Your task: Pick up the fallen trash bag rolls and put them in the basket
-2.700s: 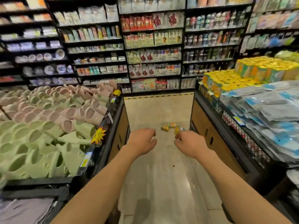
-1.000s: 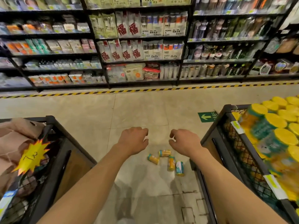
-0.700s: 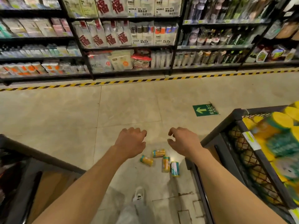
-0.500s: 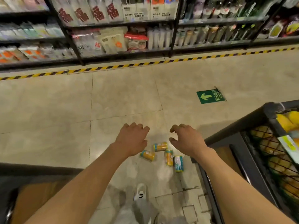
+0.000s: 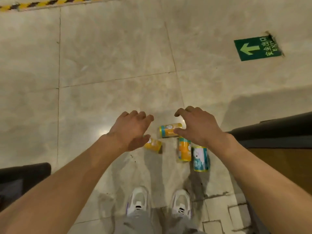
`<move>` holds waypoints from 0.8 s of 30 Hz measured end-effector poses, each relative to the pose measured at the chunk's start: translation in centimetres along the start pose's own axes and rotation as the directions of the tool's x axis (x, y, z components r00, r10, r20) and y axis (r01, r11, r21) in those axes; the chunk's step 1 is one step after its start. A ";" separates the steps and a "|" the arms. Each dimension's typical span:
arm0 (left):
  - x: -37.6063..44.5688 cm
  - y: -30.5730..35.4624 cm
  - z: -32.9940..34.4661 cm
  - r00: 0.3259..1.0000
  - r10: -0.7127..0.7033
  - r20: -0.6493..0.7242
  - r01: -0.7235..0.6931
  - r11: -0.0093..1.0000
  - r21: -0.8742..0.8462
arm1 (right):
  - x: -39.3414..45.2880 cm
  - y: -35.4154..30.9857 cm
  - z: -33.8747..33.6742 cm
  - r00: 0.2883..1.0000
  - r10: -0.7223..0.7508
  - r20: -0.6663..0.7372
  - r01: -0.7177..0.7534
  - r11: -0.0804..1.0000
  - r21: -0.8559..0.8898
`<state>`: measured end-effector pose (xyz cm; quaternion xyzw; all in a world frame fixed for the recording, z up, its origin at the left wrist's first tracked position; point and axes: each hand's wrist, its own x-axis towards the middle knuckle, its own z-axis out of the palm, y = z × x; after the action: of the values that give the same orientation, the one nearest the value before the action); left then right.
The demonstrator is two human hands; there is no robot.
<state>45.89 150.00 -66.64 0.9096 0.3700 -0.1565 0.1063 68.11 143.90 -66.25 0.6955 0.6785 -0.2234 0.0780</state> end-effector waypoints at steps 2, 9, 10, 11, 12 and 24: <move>2.3 -0.4 4.7 1.000 0.000 0.017 0.001 1.000 -0.014 | 2.5 1.2 4.8 1.000 -0.014 0.010 0.015 1.000 -0.006; 8.1 -2.3 20.4 0.994 0.070 0.081 -0.069 0.998 -0.010 | 10.9 4.5 19.0 0.998 -0.058 0.012 0.059 0.996 -0.069; 8.7 -2.4 22.3 0.991 0.089 0.095 -0.088 0.996 -0.005 | 11.9 4.8 20.5 0.998 -0.068 0.011 0.069 0.994 -0.084; 9.2 -2.5 24.1 0.989 0.107 0.105 -0.108 0.994 0.004 | 12.8 5.1 21.8 0.997 -0.078 0.010 0.078 0.992 -0.100; 9.7 -2.6 25.7 0.986 0.125 0.107 -0.128 0.992 0.019 | 13.6 5.3 23.0 0.996 -0.087 0.009 0.087 0.989 -0.115; 12.4 -2.2 32.6 0.960 0.233 0.158 -0.236 0.972 0.002 | 17.6 5.7 28.7 0.987 -0.099 0.127 0.129 0.958 -0.256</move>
<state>46.01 149.45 -101.59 0.9329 0.2485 -0.2175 0.1435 67.48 147.66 -100.18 0.6247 0.7357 -0.1744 0.1951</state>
